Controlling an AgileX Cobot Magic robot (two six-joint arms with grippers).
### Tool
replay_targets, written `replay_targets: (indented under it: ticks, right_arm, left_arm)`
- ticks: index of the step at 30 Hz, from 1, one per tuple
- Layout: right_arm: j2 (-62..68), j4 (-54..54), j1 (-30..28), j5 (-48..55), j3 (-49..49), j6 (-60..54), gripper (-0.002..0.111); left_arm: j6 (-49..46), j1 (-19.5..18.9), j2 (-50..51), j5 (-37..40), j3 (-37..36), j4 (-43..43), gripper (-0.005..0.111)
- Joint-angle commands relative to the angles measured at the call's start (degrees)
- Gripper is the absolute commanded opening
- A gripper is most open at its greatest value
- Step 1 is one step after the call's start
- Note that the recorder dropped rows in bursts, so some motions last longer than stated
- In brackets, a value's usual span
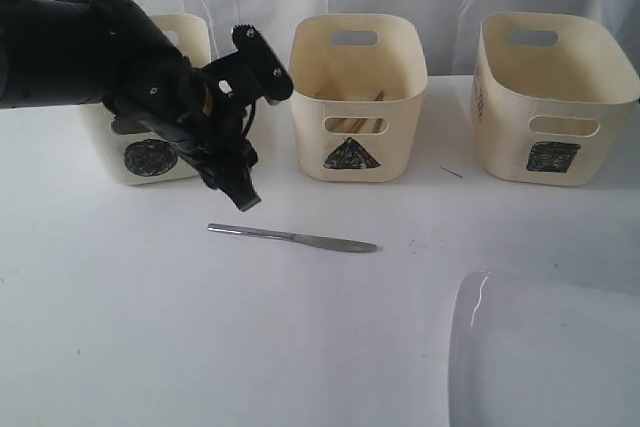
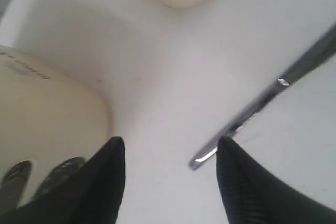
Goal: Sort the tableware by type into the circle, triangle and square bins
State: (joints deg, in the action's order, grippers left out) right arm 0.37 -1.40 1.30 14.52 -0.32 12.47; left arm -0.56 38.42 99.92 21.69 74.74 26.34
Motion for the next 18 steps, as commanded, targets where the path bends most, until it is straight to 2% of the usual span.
replay_targets:
  ticks: [1, 4, 8, 10, 18]
  right_arm:
    - [-0.4, -0.1, -0.2, -0.4, 0.3, 0.1, 0.000]
    - [-0.4, -0.1, -0.2, -0.4, 0.3, 0.1, 0.000]
    - [-0.4, -0.1, -0.2, -0.4, 0.3, 0.1, 0.000]
    - [-0.4, -0.1, -0.2, -0.4, 0.3, 0.1, 0.000]
    - [-0.4, -0.1, -0.2, -0.4, 0.3, 0.1, 0.000]
  left_arm:
    - [-17.0, 1.0, -0.2, 5.3, 0.4, -24.3, 0.056]
    - [-34.6, 1.0, -0.2, 13.7, 1.6, -37.3, 0.056]
    - [-53.2, 1.0, -0.2, 33.5, 3.5, -41.7, 0.056]
    - [-54.4, 1.0, -0.4, 37.0, 3.6, -41.4, 0.056]
    - [-54.2, 1.0, -2.6, 36.0, 3.6, -39.7, 0.056]
